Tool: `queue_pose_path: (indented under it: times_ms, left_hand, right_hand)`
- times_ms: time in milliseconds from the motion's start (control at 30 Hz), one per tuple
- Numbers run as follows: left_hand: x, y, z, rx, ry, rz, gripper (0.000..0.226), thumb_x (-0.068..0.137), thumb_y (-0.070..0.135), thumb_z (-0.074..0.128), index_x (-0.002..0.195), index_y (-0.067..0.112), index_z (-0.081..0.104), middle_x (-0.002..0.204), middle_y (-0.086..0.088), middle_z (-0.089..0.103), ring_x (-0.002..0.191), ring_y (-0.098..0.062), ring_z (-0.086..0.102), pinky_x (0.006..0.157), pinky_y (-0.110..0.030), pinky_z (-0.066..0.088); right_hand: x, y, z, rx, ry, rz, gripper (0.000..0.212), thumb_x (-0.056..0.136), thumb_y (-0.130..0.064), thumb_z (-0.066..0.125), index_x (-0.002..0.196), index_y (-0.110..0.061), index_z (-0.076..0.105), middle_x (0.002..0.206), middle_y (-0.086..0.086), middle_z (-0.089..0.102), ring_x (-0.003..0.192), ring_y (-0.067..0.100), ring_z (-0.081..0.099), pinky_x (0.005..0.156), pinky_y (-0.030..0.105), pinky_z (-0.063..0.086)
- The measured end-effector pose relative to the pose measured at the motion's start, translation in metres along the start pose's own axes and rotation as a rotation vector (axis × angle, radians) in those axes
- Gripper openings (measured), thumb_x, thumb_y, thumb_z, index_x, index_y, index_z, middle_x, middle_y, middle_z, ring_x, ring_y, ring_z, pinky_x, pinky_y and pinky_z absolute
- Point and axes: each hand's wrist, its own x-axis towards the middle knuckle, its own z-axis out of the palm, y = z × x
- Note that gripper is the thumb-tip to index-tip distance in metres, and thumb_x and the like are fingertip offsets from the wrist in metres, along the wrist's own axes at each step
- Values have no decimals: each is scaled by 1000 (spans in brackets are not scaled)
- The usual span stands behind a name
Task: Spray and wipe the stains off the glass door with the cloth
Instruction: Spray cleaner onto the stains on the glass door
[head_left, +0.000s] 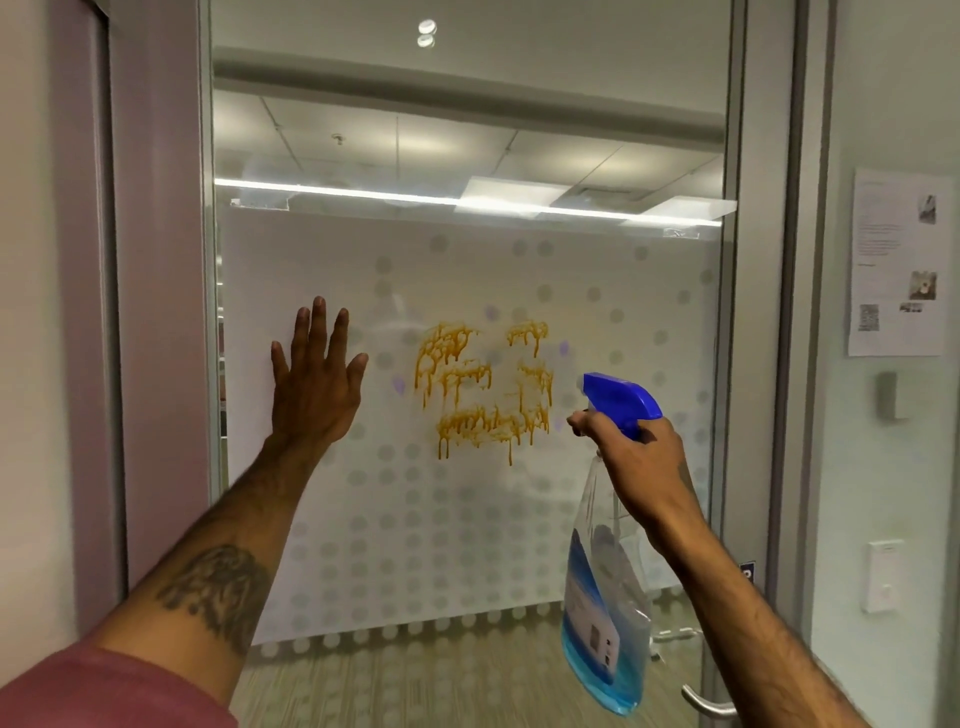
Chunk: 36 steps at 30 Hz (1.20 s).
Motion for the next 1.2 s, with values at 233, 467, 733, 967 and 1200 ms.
queue_pose_path:
  times_ms: [233, 467, 733, 967, 1200]
  left_hand:
    - [-74, 43, 2, -376, -20, -72, 70, 101, 39, 53, 159, 17, 21, 171, -6, 3, 157, -24, 2, 126, -46, 14]
    - [-157, 115, 18, -1082, -474, -248, 31, 98, 36, 61, 129, 32, 60, 141, 3, 57, 135, -15, 50, 107, -28, 41]
    - [-232, 208, 24, -1431, -1091, -207, 59, 82, 53, 65, 137, 36, 53, 139, 14, 59, 132, -9, 53, 110, -38, 41]
    - [-272, 273, 31, -1441, -1396, -65, 61, 66, 44, 80, 123, 37, 61, 125, 12, 71, 120, -7, 64, 102, -30, 50]
    - [-308, 363, 18, -1457, -1412, 61, 35, 86, 23, 76, 119, 29, 67, 117, 7, 75, 111, -9, 69, 86, -23, 56]
  right_hand:
    - [-21, 12, -9, -19, -102, 30, 13, 87, -37, 71, 83, -36, 58, 99, 19, 68, 78, 24, 65, 65, 25, 51]
    - [-42, 35, -27, 61, -217, 139, 16, 86, -37, 72, 100, -37, 64, 109, 2, 73, 105, 18, 66, 80, 26, 53]
    - [-75, 65, -72, 2, -283, 264, 20, 88, -31, 69, 108, -29, 70, 108, -10, 75, 106, 8, 67, 89, 29, 51]
    - [-94, 75, -139, -35, -282, 312, 20, 93, -26, 65, 112, -25, 70, 111, -15, 75, 103, -2, 67, 84, 19, 47]
    - [-115, 71, -235, -114, -131, 332, 33, 89, -32, 71, 120, -21, 67, 110, -7, 76, 102, 4, 68, 73, 12, 52]
